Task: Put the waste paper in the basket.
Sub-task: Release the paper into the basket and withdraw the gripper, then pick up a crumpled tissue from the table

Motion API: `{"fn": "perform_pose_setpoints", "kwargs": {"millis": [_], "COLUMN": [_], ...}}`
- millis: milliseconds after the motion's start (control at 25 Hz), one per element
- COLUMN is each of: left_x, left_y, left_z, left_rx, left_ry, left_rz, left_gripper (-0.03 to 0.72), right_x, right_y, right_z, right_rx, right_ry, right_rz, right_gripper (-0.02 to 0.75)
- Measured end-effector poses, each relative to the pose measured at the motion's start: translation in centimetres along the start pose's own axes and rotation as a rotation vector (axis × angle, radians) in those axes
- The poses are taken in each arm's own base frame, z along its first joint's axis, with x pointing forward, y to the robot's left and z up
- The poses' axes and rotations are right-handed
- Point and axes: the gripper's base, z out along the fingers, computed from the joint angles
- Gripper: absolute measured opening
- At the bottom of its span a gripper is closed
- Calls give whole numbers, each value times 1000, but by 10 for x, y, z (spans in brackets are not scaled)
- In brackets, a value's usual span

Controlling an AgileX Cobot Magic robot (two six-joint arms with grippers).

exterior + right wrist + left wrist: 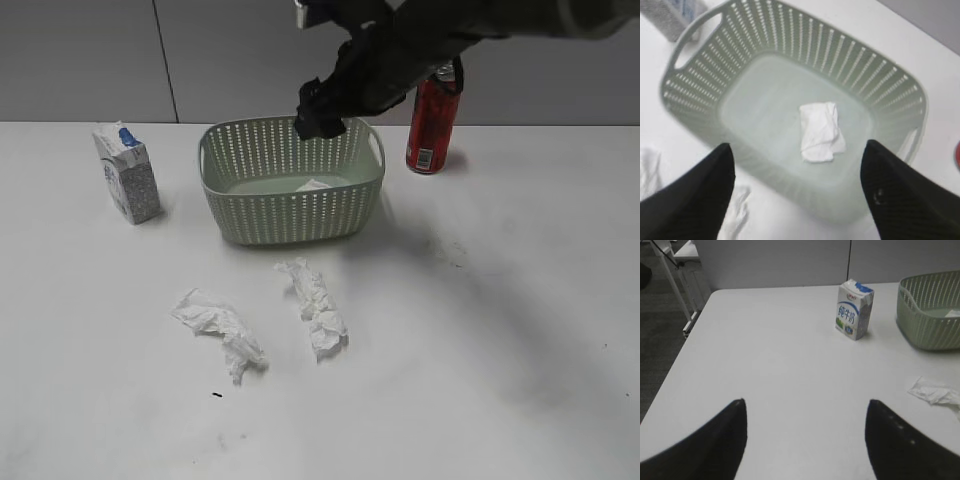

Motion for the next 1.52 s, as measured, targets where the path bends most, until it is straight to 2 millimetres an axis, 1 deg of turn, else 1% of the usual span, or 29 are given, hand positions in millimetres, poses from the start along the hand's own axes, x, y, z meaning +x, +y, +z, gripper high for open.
{"fn": "perform_pose_setpoints", "kwargs": {"millis": [80,160,280,320,360,440,520,600,640,720,760,840,920,1040,1080,1120,1160,1240,1320,1440,1520], "left_x": [-7,-16,-32,-38,-46,-60,-74,-86,-92,-99,-105,-110,-114,-106,-103,-98,-89,-75,-56,-32,-18], "left_y": [-1,-1,0,0,-1,-1,-3,-6,-8,-16,-20,-34,-50,-79,-89,-98,-108,-124,-139,-156,-164], "left_z": [0,6,24,30,38,57,75,100,110,137,150,175,198,236,246,255,267,281,298,313,319], "left_rx": [12,27,58,70,92,131,181,226,251,300,320,370,416,473,486,497,510,533,551,567,576], "left_ry": [-19,7,71,87,108,145,191,277,307,391,417,475,529,630,656,690,745,811,882,956,994], "left_rz": [-11,-27,-47,-39,-37,-46,-49,-18,8,44,61,94,126,211,256,292,329,376,410,448,468], "left_gripper": [538,538,538,538,538,538,538,538,538,538,538,538,538,538,538,539,538,538,538,552,581], "right_x": [0,8,31,37,43,51,57,64,68,78,82,93,102,119,126,134,142,156,169,189,200], "right_y": [-1,-8,-32,-43,-54,-75,-98,-116,-123,-131,-131,-124,-111,-89,-81,-74,-66,-52,-37,-15,-2], "right_z": [-23,-38,-53,-57,-61,-72,-91,-113,-127,-152,-165,-183,-200,-217,-222,-226,-231,-241,-254,-271,-282], "right_rx": [-20,-35,-41,-36,-28,-3,39,81,104,141,159,172,181,180,182,183,186,192,202,220,243], "right_ry": [66,173,385,431,464,476,457,432,413,392,378,373,353,311,298,295,288,273,248,201,152], "right_rz": [6,13,53,86,126,195,270,335,369,421,437,457,458,468,470,471,471,467,459,444,426], "right_gripper": [588,587,586,585,585,584,584,583,583,583,582,578,574,573,573,573,571,572,572,572,572]}}
